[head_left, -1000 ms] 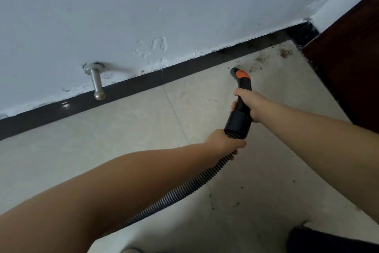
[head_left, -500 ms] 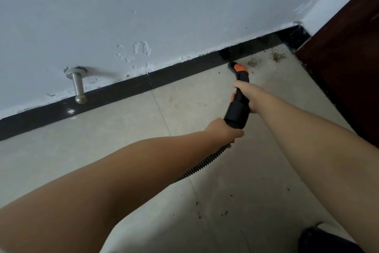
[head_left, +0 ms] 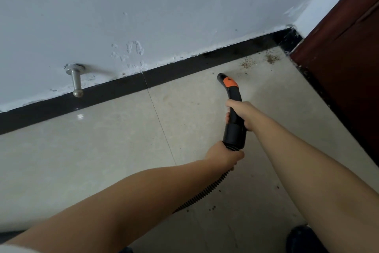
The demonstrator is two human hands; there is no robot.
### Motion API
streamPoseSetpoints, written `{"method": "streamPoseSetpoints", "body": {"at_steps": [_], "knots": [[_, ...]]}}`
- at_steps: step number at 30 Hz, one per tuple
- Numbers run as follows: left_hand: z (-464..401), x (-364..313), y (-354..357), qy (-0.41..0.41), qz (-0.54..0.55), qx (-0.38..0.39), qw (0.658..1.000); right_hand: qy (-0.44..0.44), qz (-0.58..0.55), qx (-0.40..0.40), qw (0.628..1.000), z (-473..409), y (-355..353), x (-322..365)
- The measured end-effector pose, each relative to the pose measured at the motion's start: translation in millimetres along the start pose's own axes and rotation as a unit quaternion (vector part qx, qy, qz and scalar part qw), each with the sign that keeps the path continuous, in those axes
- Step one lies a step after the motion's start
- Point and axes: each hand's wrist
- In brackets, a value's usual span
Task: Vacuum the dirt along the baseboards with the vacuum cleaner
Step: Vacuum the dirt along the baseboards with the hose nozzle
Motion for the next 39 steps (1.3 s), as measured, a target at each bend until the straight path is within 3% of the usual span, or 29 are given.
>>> {"method": "streamPoseSetpoints", "body": {"at_steps": [8, 21, 26, 32, 39], "knots": [[-1, -18, -4, 0.006, 0.028, -0.035, 0.999, -0.015, 0.028, 0.031, 0.999, 7, 6, 28], [10, -32, 53, -0.021, 0.026, 0.022, 0.999, 0.051, 0.085, 0.030, 0.995, 14, -58, 11], [6, -38, 71, -0.019, 0.027, 0.028, 0.999, 0.062, 0.065, 0.045, 0.995, 6, -78, 9], [-14, -28, 68, -0.005, -0.003, -0.030, 1.000, 0.030, -0.007, 0.060, 0.998, -14, -70, 0], [-33, -34, 79, 0.012, -0.057, -0.033, 0.998, 0.022, -0.054, 0.016, 0.998, -25, -88, -3]]}}
Point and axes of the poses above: each hand's wrist, its own z-axis away from the middle knuckle, its own y-axis out of the palm, x = y × z, and after that the axes turned 12 degrees about z, right-handed
